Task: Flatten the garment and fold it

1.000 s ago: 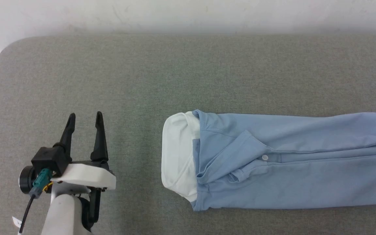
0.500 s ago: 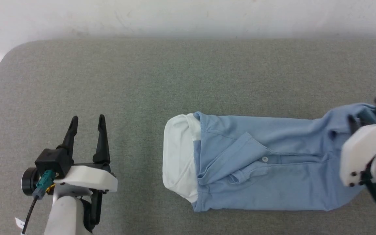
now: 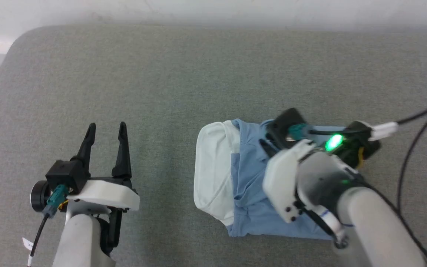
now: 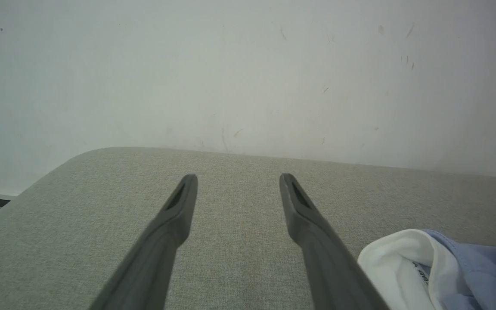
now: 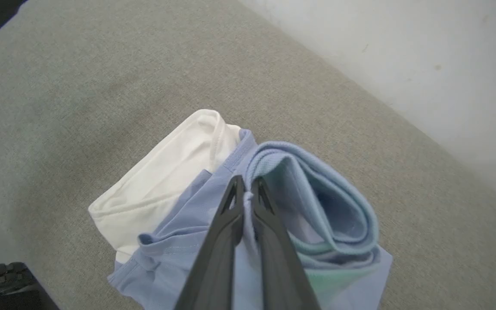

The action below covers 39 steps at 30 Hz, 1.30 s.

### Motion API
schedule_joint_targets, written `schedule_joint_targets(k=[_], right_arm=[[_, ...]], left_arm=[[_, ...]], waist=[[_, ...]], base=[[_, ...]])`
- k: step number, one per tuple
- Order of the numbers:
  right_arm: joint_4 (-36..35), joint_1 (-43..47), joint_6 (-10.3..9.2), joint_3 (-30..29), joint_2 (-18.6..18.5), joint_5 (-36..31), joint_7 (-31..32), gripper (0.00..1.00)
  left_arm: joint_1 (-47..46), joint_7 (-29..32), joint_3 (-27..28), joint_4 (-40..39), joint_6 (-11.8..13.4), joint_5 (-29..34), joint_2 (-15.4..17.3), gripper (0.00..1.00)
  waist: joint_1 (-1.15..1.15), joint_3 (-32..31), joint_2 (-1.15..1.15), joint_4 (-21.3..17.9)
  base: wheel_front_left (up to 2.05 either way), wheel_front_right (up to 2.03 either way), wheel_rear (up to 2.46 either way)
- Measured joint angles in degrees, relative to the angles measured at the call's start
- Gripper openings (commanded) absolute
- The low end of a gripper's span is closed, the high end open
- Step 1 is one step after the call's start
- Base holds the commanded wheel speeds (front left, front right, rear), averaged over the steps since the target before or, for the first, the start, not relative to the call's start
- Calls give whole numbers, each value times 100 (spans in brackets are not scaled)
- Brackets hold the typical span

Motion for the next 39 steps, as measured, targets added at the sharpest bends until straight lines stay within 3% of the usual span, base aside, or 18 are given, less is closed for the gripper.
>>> schedule_joint_targets(k=[13, 15, 21, 25, 32, 39], right_arm=[[2557, -1004, 0, 917, 335, 482, -1118, 0], [2700, -1067, -1, 1053, 335, 749, -1230, 100], [2538, -1201, -1, 1187, 354, 1669, -1962, 100], [2056, -1217, -1, 862, 357, 2014, -2806, 100], [1182, -684, -3, -724, 378, 1891, -4652, 100], [1218, 559, -7, -2440, 358, 1612, -4927, 100]], left_arm=[[-156, 0, -119, 56, 12, -62, -24, 100], [-175, 0, -138, 58, 15, -88, -26, 100], [-171, 0, -144, 89, 38, -115, -26, 100], [-159, 0, -121, 94, 63, -120, -26, 100], [-61, 0, -18, 46, 67, -99, -31, 100], [74, 0, 43, 8, 60, -58, -32, 100]], waist=[[0, 343, 0, 331], [0, 362, 0, 361], [0, 299, 0, 311], [0, 211, 0, 219], [-1, 20, 0, 10], [-1, -163, 0, -170]], base=[[0, 0, 0], [0, 0, 0], [0, 0, 0], [0, 0, 0], [0, 0, 0], [0, 0, 0]])
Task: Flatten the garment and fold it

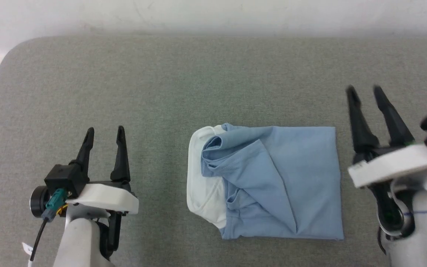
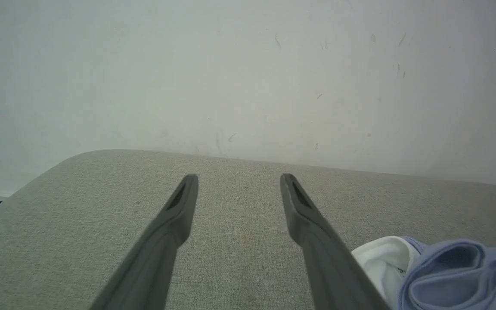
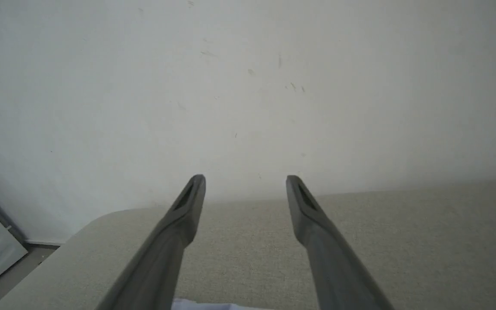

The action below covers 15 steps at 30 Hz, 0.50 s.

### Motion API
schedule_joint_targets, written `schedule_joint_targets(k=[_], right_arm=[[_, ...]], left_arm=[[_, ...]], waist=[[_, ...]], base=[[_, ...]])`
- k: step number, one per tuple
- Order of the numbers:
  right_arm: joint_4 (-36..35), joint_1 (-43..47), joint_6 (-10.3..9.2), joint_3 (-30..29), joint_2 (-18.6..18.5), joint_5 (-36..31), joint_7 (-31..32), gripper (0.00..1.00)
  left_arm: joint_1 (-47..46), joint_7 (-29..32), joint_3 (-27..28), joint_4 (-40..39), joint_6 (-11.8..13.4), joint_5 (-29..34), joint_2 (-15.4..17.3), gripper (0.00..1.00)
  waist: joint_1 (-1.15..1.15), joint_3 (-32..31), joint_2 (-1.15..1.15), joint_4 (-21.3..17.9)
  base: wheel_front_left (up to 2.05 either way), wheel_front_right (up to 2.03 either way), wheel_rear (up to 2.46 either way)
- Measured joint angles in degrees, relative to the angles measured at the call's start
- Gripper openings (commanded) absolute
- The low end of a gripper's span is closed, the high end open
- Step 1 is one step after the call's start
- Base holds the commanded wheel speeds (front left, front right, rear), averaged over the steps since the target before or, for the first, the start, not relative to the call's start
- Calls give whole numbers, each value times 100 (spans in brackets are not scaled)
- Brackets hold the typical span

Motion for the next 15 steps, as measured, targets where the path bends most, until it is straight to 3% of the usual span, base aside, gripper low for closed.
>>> schedule_joint_targets(k=[6, 15], right_arm=[[577, 528, 0, -573, -5, 348, 575, 100], [1713, 634, 0, -566, -2, 1218, 1974, 100]], left_arm=[[7, 0, 22, -29, -10, 19, -5, 100], [13, 0, 25, -8, -60, 19, -11, 100]], waist=[[0, -74, 0, -75], [0, -80, 0, -31]], base=[[0, 0, 0], [0, 0, 0]])
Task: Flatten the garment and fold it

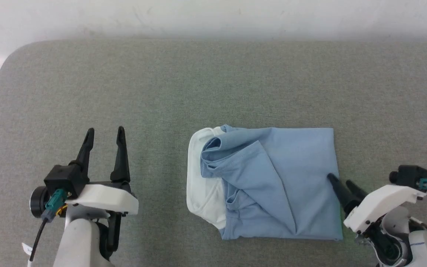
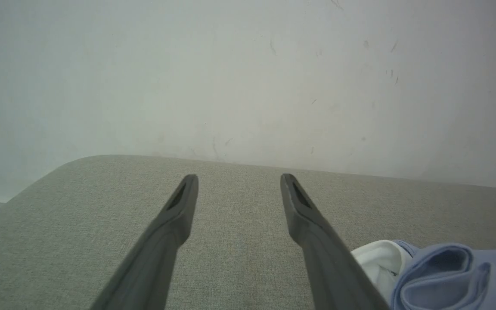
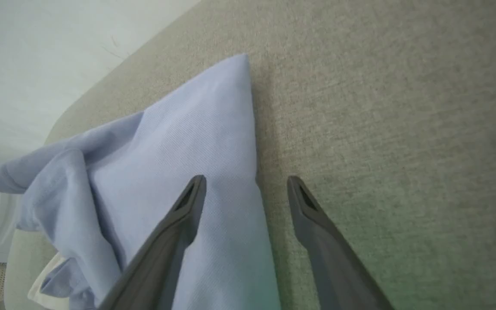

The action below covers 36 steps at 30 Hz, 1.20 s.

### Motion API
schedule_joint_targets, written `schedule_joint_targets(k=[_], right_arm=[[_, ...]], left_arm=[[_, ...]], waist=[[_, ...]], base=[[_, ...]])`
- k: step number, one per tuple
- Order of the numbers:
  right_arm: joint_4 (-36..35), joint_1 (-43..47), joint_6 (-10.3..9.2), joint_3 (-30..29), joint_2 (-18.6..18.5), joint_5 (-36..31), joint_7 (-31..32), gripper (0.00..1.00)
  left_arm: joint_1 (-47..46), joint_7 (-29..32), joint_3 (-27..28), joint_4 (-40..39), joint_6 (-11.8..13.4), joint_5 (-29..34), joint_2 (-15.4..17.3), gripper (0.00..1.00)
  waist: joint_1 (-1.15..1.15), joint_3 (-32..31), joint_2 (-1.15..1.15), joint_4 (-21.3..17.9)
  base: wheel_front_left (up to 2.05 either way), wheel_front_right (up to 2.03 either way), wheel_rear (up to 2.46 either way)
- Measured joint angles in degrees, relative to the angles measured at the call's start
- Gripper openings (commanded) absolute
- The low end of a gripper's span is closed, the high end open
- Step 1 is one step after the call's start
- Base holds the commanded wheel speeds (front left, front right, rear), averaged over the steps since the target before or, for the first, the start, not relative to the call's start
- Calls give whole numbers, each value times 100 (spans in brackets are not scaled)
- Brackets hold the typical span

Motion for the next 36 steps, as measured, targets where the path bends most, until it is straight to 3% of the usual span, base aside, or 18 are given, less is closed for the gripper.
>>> schedule_joint_targets(k=[7, 8, 9, 12, 17, 23, 25, 29, 36], right_arm=[[606, -308, 1, 296, -38, 532, 541, 100], [654, -361, 1, 346, -40, 578, 543, 78], [692, -399, 1, 379, -35, 591, 542, 47], [847, -509, 1, 396, -35, 499, 538, 0], [681, -709, 0, 536, -4, -443, 542, 0], [-797, -1195, 1, 1091, 0, -2910, 1020, 0], [-1223, -1365, 2, 1401, -19, -3432, 1166, 0], [-1559, -1666, 9, 1814, -299, -3833, 1308, 0], [-1380, -2120, 9, 1772, -816, -3852, 1430, 0]], left_arm=[[1, 0, -62, -4, 2, -8, -1, 100], [0, 0, -63, 1, 2, -10, -1, 100], [0, 0, -62, 7, 2, -11, -1, 100], [0, 0, -63, 29, 2, -20, -1, 100], [1, 0, -56, 2, 20, -30, -1, 100], [25, 0, 5, -93, 75, -52, -2, 100], [28, 0, 69, -98, 73, -54, 0, 100], [77, 0, 123, -164, 75, -52, -1, 100], [48, 0, 226, -270, 55, 8, 85, 100]], waist=[[0, 62, 0, 85], [0, 69, 0, 95], [0, 74, 0, 102], [0, 71, 0, 108], [1, 58, 0, 56], [1, 75, 0, -142], [1, 91, 0, -239], [1, 143, 0, -482], [1, 299, 0, -1031]], base=[[0, 0, 0], [0, 0, 0], [0, 0, 0], [0, 0, 0], [0, 0, 0], [0, 0, 0], [0, 0, 0], [0, 0, 0], [0, 0, 0]])
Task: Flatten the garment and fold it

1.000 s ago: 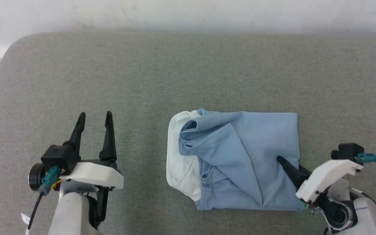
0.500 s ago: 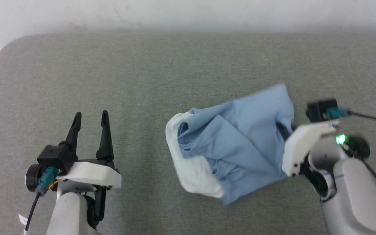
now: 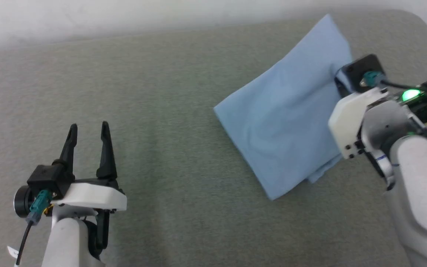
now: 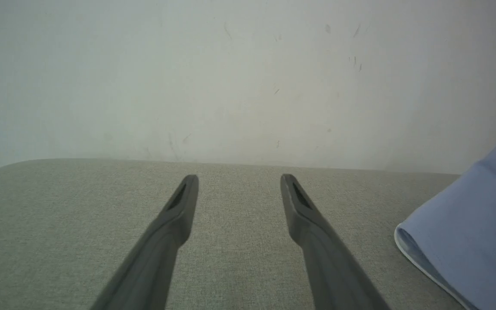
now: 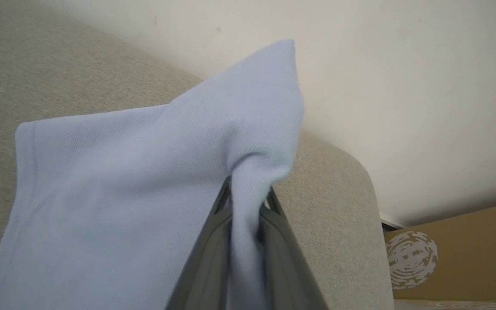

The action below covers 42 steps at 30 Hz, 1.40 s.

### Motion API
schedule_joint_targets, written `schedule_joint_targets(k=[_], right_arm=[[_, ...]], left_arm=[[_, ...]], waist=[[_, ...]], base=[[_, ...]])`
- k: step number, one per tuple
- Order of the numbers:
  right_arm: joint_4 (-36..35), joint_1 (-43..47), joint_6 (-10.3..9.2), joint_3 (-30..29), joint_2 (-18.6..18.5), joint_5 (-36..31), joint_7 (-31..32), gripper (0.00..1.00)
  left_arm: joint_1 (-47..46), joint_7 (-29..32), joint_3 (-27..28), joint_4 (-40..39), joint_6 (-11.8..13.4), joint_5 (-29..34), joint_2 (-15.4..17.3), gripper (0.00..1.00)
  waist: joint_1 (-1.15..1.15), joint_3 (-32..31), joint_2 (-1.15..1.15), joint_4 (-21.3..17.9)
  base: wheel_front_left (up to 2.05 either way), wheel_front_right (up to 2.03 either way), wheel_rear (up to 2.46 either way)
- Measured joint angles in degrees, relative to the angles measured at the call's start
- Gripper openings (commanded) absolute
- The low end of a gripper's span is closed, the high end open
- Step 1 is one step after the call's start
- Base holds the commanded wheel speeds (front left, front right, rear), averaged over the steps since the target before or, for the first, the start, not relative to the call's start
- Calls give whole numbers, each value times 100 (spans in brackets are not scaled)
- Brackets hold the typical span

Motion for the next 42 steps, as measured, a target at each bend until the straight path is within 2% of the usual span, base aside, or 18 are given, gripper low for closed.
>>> schedule_joint_targets(k=[9, 16, 24, 32, 33, 34, 35, 42], right_arm=[[736, -459, 1, -677, -423, -116, -320, 0], [1634, -999, 0, -1440, -709, -477, -845, 0], [2481, -1543, 1, -2431, -766, -1087, -1483, 0], [3091, -1796, 0, -3305, -638, -1644, -1942, 0], [3170, -1815, 0, -3363, -619, -1699, -1995, 31], [3225, -1827, 0, -3418, -590, -1735, -2065, 91], [3283, -1838, 0, -3475, -554, -1751, -2137, 100], [3386, -1761, 0, -3626, -463, -1663, -2691, 100]], left_arm=[[-240, 0, -32, -358, 7, 154, 104, 100], [-535, 15, -85, -517, 7, 196, 279, 100], [-789, 136, -193, -693, 5, 240, 402, 100], [-822, 159, -219, -700, 5, 244, 492, 100], [-822, 157, -222, -681, 7, 242, 488, 100], [-821, 156, -223, -653, 7, 240, 483, 100], [-820, 151, -224, -613, 12, 232, 478, 100], [-638, 48, -288, -307, 56, 120, 285, 100]], waist=[[0, 378, 0, -727], [0, 929, 0, -1041], [1, 1537, 0, -1122], [0, 1819, 0, -874], [0, 1817, 0, -837], [0, 1800, 0, -809], [1, 1770, 0, -786], [-1, 1313, 0, -662]], base=[[0, 0, 0], [0, 0, 0], [0, 0, 0], [0, 0, 0], [0, 0, 0], [0, 0, 0], [0, 0, 0], [0, 0, 0]])
